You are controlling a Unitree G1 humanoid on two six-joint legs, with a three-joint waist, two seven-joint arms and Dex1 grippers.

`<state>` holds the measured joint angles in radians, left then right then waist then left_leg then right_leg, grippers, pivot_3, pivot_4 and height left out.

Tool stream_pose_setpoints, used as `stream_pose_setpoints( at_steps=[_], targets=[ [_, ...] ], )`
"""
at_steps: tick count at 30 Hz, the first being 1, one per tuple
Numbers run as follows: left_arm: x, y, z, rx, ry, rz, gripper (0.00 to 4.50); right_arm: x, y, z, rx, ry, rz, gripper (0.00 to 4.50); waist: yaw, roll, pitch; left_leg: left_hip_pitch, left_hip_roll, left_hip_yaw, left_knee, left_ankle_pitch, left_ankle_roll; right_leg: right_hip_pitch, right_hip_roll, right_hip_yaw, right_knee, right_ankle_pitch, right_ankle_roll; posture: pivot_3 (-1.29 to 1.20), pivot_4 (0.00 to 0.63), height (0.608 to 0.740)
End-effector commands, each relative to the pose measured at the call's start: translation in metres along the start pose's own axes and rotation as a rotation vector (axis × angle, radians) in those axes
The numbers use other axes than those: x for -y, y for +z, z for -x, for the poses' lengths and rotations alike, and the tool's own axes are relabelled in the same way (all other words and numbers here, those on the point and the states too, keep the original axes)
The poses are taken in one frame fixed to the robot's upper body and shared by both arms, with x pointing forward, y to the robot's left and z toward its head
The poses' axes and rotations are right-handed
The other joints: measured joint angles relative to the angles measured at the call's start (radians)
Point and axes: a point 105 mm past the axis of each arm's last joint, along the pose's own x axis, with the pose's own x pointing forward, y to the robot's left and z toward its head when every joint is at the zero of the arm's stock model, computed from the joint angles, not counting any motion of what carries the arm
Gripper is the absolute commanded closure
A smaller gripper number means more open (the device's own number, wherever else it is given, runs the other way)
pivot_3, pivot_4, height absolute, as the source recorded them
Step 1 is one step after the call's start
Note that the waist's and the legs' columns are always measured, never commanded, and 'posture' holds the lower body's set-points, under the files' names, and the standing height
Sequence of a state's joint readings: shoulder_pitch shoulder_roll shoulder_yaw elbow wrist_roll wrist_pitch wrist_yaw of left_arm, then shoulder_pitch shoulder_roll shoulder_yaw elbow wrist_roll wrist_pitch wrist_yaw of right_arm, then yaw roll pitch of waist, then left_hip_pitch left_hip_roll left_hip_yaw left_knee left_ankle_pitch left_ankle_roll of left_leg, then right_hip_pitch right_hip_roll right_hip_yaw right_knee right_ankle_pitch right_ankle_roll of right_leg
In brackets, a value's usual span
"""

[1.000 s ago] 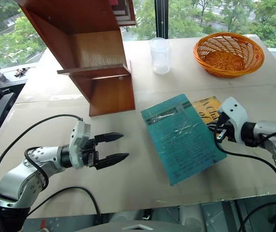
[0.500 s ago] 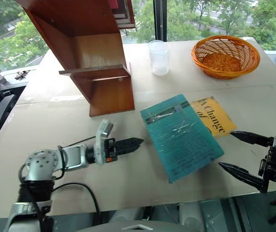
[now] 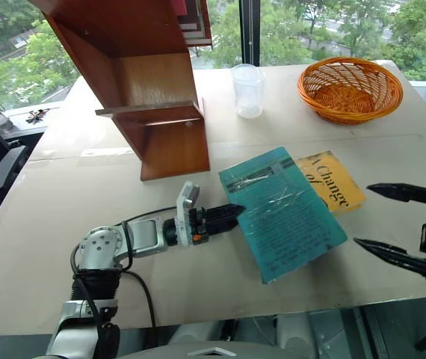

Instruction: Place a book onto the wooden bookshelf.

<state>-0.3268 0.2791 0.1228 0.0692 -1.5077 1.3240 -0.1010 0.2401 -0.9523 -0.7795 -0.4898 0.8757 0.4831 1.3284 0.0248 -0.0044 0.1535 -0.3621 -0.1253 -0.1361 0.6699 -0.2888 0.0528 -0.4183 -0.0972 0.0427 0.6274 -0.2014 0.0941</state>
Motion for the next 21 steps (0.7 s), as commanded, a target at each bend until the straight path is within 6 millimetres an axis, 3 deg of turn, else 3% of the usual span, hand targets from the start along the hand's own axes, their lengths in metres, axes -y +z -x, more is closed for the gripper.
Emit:
stream_pose_setpoints(
  at_steps=[1, 6, 12, 16, 17, 21],
  targets=[
    [0.003, 0.001, -0.011, -0.012, -0.018, 0.012, 0.0, -0.005, 0.01, -0.004, 0.013, 0.066, 0.002, 0.08, 0.007, 0.0, 0.0, 0.0, 0.0, 0.0, 0.0, 0.0, 0.0, 0.0, 0.0, 0.0, 0.0, 0.0, 0.0, 0.0, 0.15, 0.74],
    [0.002, -0.001, -0.025, -0.012, -0.043, 0.062, 0.0, -0.009, 0.01, -0.008, 0.006, 0.061, -0.004, 0.08, 0.021, 0.0, 0.0, -0.001, 0.0, 0.0, 0.0, 0.0, 0.0, 0.0, -0.001, 0.0, -0.001, 0.0, 0.0, 0.0, 0.15, 0.74],
    [0.0, 0.0, -0.036, 0.004, -0.068, 0.099, 2.31, -0.006, 0.004, -0.007, -0.012, 0.019, 0.006, 0.0, 0.021, 0.0, 0.0, -0.001, 0.0, 0.0, 0.0, 0.0, 0.0, 0.0, -0.001, 0.0, -0.002, 0.0, 0.0, 0.0, 0.15, 0.74],
    [0.002, 0.003, -0.043, 0.029, -0.12, 0.145, 4.26, -0.002, 0.003, -0.006, -0.003, -0.03, 0.009, 0.0, 0.025, -0.001, 0.0, -0.001, 0.0, 0.0, 0.0, -0.001, -0.001, 0.0, -0.001, -0.001, -0.002, 0.0, 0.0, 0.0, 0.15, 0.74],
    [0.003, 0.004, -0.045, 0.034, -0.129, 0.149, 4.46, -0.001, 0.003, -0.004, -0.002, -0.042, 0.008, 0.0, 0.027, -0.001, 0.0, -0.001, 0.0, 0.0, 0.0, 0.0, -0.001, 0.001, -0.001, -0.001, -0.002, 0.0, 0.0, 0.0, 0.15, 0.74],
    [0.016, 0.009, -0.03, 0.062, -0.218, 0.155, 4.46, 0.003, -0.008, 0.005, -0.009, -0.129, -0.024, 0.0, 0.028, -0.001, 0.0, -0.001, 0.0, 0.0, 0.001, 0.0, -0.001, 0.001, -0.001, -0.001, -0.002, 0.0, 0.0, 0.0, 0.15, 0.74]
  ],
)
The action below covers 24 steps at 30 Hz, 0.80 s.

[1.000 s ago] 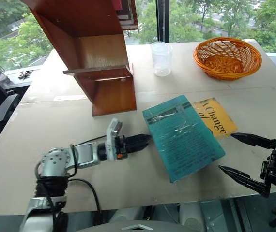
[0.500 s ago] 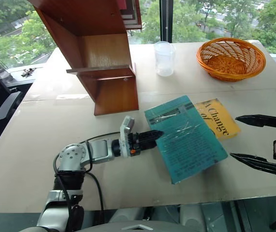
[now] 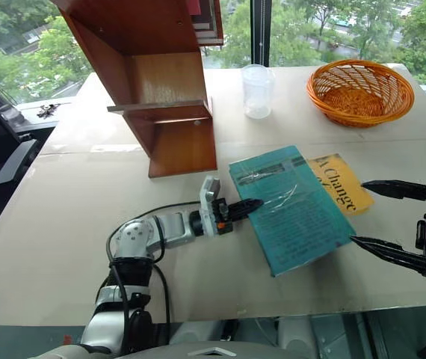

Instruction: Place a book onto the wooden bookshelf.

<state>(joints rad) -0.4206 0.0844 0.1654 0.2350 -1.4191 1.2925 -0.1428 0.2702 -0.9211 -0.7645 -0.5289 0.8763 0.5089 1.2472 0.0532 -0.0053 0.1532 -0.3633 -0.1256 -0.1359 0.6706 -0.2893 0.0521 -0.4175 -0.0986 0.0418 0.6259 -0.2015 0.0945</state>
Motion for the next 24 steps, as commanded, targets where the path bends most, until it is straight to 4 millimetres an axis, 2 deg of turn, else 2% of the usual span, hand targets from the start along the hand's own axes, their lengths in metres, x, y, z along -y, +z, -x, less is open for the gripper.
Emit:
stream_pose_setpoints(
  at_steps=[1, 6, 10, 13, 16, 19, 24],
  targets=[
    [0.015, 0.0, 0.013, 0.024, -0.107, 0.03, 4.46, 0.005, -0.004, 0.012, -0.011, -0.086, 0.019, 0.0, -0.001, 0.0, 0.0, 0.0, 0.0, 0.0, 0.0, 0.0, 0.0, 0.0, 0.0, 0.0, 0.0, 0.0, 0.0, 0.0, 0.15, 0.74],
    [0.045, 0.005, 0.047, 0.015, -0.154, -0.03, 4.46, 0.01, -0.003, 0.011, 0.0, -0.097, 0.015, 0.0, -0.02, -0.001, 0.001, 0.0, 0.001, 0.0, -0.001, 0.0, 0.0, -0.003, 0.001, 0.002, 0.0, 0.0, 0.0, 0.0, 0.15, 0.74],
    [0.056, 0.01, 0.075, 0.043, -0.104, -0.11, 4.46, 0.019, 0.002, 0.007, 0.023, -0.074, 0.038, 0.0, -0.028, 0.0, 0.001, 0.0, 0.002, 0.0, -0.001, 0.0, 0.0, -0.003, 0.002, 0.002, 0.001, 0.0, 0.0, 0.0, 0.15, 0.74],
    [0.072, 0.014, 0.085, 0.065, -0.079, -0.224, 4.46, 0.026, 0.0, -0.001, 0.043, -0.058, 0.052, 0.0, -0.026, -0.002, 0.002, 0.0, 0.001, 0.001, -0.001, 0.0, 0.0, -0.003, 0.002, 0.002, 0.001, 0.0, 0.0, 0.0, 0.15, 0.74],
    [0.106, 0.007, 0.089, 0.007, -0.065, -0.451, 4.46, 0.032, 0.002, -0.009, 0.066, -0.025, 0.072, 0.0, -0.021, -0.003, 0.003, -0.001, 0.001, 0.001, -0.001, 0.0, 0.0, -0.003, 0.002, 0.002, 0.001, 0.0, 0.0, 0.0, 0.15, 0.74],
    [0.123, -0.007, 0.093, -0.106, 0.089, -0.863, 4.46, 0.038, 0.001, -0.012, 0.078, -0.013, 0.082, 0.0, -0.019, -0.002, 0.003, -0.002, 0.001, 0.001, -0.002, 0.0, 0.0, -0.004, 0.002, 0.002, 0.0, 0.0, -0.001, 0.0, 0.15, 0.74],
    [0.166, 0.007, 0.092, -0.029, 0.116, -1.527, 4.46, 0.045, 0.001, -0.017, 0.113, -0.007, 0.098, 0.0, -0.015, -0.001, 0.003, -0.001, 0.001, 0.004, -0.004, 0.0, 0.0, -0.004, 0.004, 0.004, -0.003, 0.0, -0.001, 0.0, 0.15, 0.74]
  ],
)
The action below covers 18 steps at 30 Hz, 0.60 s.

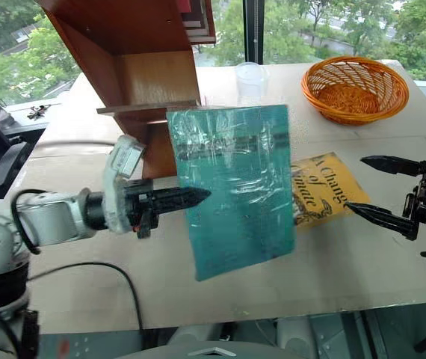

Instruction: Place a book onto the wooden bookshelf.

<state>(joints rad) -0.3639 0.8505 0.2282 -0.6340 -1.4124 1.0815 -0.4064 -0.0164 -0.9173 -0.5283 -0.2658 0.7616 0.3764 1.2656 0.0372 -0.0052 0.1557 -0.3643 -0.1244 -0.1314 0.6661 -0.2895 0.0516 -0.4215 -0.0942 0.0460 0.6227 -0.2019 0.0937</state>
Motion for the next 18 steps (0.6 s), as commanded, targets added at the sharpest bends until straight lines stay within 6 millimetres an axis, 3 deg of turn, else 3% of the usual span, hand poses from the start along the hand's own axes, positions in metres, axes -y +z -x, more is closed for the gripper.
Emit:
stream_pose_setpoints(
  at_steps=[1, 3, 8, 15, 18],
  targets=[
    [0.008, 0.044, 0.005, 0.109, 0.033, -0.499, 4.46, 0.001, 0.007, -0.002, 0.041, 0.006, 0.05, 0.0, 0.002, -0.001, 0.001, 0.0, 0.001, 0.0, 0.0, 0.0, 0.0, 0.0, -0.001, 0.0, 0.0, 0.0, 0.0, 0.0, 0.15, 0.74],
    [0.009, 0.069, 0.004, 0.161, 0.075, -0.794, 4.46, 0.004, 0.007, -0.005, 0.061, -0.005, 0.057, 0.0, 0.005, -0.001, 0.001, -0.001, 0.001, -0.001, 0.0, -0.002, -0.003, 0.0, -0.002, -0.001, 0.0, 0.0, 0.0, 0.0, 0.15, 0.74],
    [0.005, 0.101, -0.006, 0.23, 0.098, -1.118, 4.46, 0.008, 0.006, -0.009, 0.077, -0.004, 0.066, 0.0, 0.004, -0.002, 0.001, -0.002, 0.001, 0.0, 0.0, -0.002, -0.002, 0.001, -0.003, -0.002, -0.003, 0.0, 0.0, 0.0, 0.15, 0.74],
    [-0.001, 0.11, -0.012, 0.154, 0.07, -1.115, 4.46, 0.009, 0.005, -0.01, 0.09, -0.012, 0.084, 0.0, -0.008, -0.002, 0.002, -0.006, 0.001, -0.002, 0.0, 0.0, 0.002, -0.004, 0.001, -0.002, -0.003, 0.0, 0.0, 0.0, 0.15, 0.74],
    [-0.002, 0.13, -0.015, 0.151, 0.124, -1.213, 4.46, 0.009, 0.004, -0.011, 0.094, -0.019, 0.088, 0.0, -0.011, -0.003, 0.002, -0.014, 0.001, -0.003, 0.004, 0.0, 0.002, -0.012, 0.003, -0.004, -0.001, 0.0, 0.001, 0.0, 0.15, 0.74]
  ],
)
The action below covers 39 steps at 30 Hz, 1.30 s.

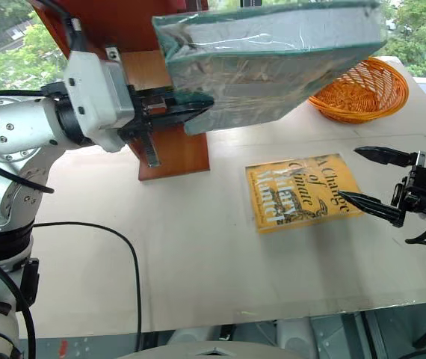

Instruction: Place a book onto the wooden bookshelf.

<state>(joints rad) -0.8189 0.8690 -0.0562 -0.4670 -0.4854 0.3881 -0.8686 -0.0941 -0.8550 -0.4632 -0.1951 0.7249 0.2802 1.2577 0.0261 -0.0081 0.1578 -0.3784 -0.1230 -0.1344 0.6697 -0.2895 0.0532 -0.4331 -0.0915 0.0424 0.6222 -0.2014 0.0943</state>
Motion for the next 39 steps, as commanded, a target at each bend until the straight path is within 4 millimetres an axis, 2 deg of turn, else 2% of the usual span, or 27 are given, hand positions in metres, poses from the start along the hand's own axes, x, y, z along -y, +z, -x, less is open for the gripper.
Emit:
stream_pose_setpoints(
  at_steps=[1, 5, 11, 15, 18, 21, 24, 28, 33, 35, 39],
  targets=[
    [-0.027, 0.018, 0.0, -0.023, 0.085, -0.177, 4.46, 0.0, 0.007, -0.002, 0.024, -0.003, 0.048, 0.0, 0.0, -0.001, 0.001, -0.002, 0.0, -0.001, 0.001, 0.0, 0.0, -0.001, 0.0, -0.001, 0.0, 0.0, 0.0, 0.0, 0.15, 0.74],
    [-0.043, 0.02, -0.001, -0.064, 0.12, -0.296, 4.46, 0.002, 0.005, -0.005, 0.036, -0.012, 0.058, 0.0, -0.008, -0.002, 0.001, -0.002, 0.0, 0.0, 0.001, 0.0, 0.0, -0.002, 0.0, -0.001, 0.001, 0.0, 0.0, 0.0, 0.15, 0.74],
    [-0.048, 0.008, 0.004, -0.161, 0.088, -0.385, 4.46, 0.004, 0.003, -0.01, 0.048, -0.015, 0.064, 0.0, -0.013, -0.002, 0.001, -0.002, 0.0, 0.0, 0.001, 0.0, 0.0, -0.002, 0.0, 0.0, 0.001, 0.0, 0.0, 0.0, 0.15, 0.74],
    [-0.057, -0.007, 0.015, -0.331, 0.05, -0.415, 4.46, 0.005, 0.002, -0.014, 0.061, -0.006, 0.066, 0.0, -0.014, -0.002, 0.001, -0.002, 0.0, 0.0, 0.001, 0.0, 0.0, -0.003, 0.001, 0.0, 0.002, 0.0, 0.0, 0.0, 0.15, 0.74],
    [-0.069, -0.016, 0.032, -0.524, 0.025, -0.351, 4.46, 0.008, 0.001, -0.017, 0.07, 0.0, 0.068, 0.0, -0.014, -0.003, 0.002, -0.002, 0.0, 0.0, 0.001, 0.0, 0.0, -0.003, 0.001, 0.0, 0.002, 0.0, 0.0, 0.0, 0.15, 0.74],
    [-0.07, -0.017, 0.044, -0.602, -0.006, -0.306, 4.46, 0.01, 0.0, -0.021, 0.079, 0.006, 0.069, 0.0, -0.015, -0.003, 0.002, -0.003, 0.0, 0.0, 0.002, 0.0, 0.0, -0.004, 0.002, 0.0, 0.003, 0.0, 0.0, 0.0, 0.15, 0.74],
    [-0.071, -0.024, 0.062, -0.702, -0.006, -0.154, 4.46, 0.01, -0.001, -0.024, 0.086, 0.012, 0.069, 0.0, -0.016, -0.003, 0.002, -0.004, 0.0, 0.0, 0.001, 0.0, 0.0, -0.005, 0.002, 0.0, 0.004, 0.0, 0.0, 0.0, 0.15, 0.74],
    [-0.085, -0.01, 0.068, -0.7, 0.059, -0.051, 4.46, 0.011, -0.001, -0.025, 0.091, 0.011, 0.068, 0.0, -0.017, -0.003, 0.003, -0.005, 0.0, 0.0, 0.002, 0.0, 0.0, -0.006, 0.002, -0.001, 0.005, 0.0, 0.0, 0.0, 0.15, 0.74],
    [-0.087, 0.003, 0.064, -0.753, 0.04, -0.03, 4.46, 0.013, -0.002, -0.025, 0.09, 0.005, 0.07, 0.0, -0.017, -0.004, 0.003, -0.005, 0.0, 0.0, 0.003, 0.0, 0.0, -0.006, 0.002, -0.001, 0.005, 0.0, 0.0, 0.0, 0.15, 0.74],
    [-0.087, -0.004, 0.069, -0.838, 0.042, 0.002, 4.46, 0.013, -0.002, -0.024, 0.086, 0.003, 0.073, 0.0, -0.018, -0.004, 0.003, -0.005, 0.0, 0.0, 0.003, 0.0, 0.0, -0.006, 0.002, -0.001, 0.005, 0.0, 0.0, 0.0, 0.15, 0.74],
    [-0.086, -0.022, 0.084, -1.004, -0.026, -0.165, 4.46, 0.014, -0.002, -0.024, 0.096, -0.007, 0.076, 0.0, -0.036, -0.003, 0.003, -0.004, 0.0, 0.0, 0.002, 0.0, 0.0, -0.006, 0.002, 0.0, 0.006, 0.0, 0.0, 0.0, 0.15, 0.74]
  ],
)
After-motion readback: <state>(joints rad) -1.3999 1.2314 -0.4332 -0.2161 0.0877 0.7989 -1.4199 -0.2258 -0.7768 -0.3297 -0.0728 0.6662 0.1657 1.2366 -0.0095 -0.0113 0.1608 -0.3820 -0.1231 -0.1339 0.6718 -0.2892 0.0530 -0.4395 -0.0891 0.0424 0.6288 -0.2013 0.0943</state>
